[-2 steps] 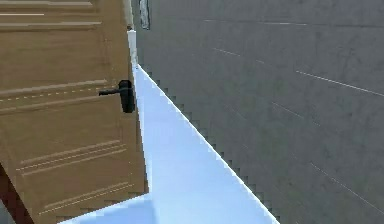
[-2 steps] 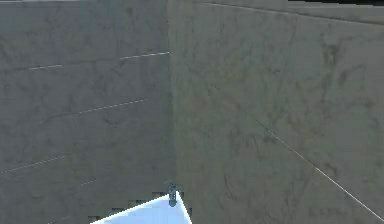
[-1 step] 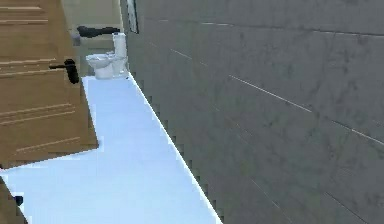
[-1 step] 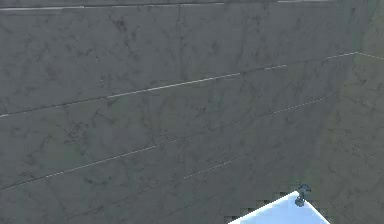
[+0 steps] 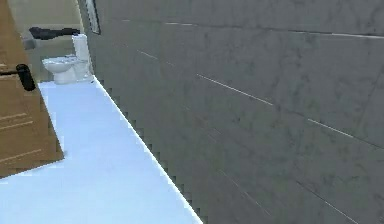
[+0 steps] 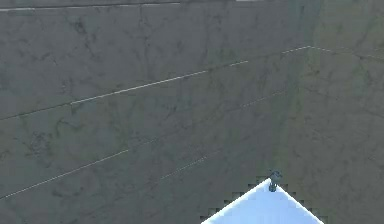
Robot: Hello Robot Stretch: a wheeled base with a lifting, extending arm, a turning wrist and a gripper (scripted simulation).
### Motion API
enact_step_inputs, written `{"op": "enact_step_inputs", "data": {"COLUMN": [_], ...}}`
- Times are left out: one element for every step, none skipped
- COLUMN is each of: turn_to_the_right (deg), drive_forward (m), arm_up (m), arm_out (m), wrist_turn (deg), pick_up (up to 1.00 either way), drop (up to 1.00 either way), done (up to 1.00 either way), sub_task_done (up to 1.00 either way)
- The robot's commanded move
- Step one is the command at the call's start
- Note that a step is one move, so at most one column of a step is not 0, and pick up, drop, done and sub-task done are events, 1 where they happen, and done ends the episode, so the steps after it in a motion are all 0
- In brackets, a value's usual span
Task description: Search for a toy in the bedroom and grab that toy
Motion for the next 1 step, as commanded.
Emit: {"op": "enact_step_inputs", "data": {"turn_to_the_right": [0.0], "drive_forward": [0.3], "arm_up": [0.0], "arm_out": [0.0], "wrist_turn": [0.0], "pick_up": [0.0], "drop": [0.0], "done": [0.0], "sub_task_done": [0.0]}}
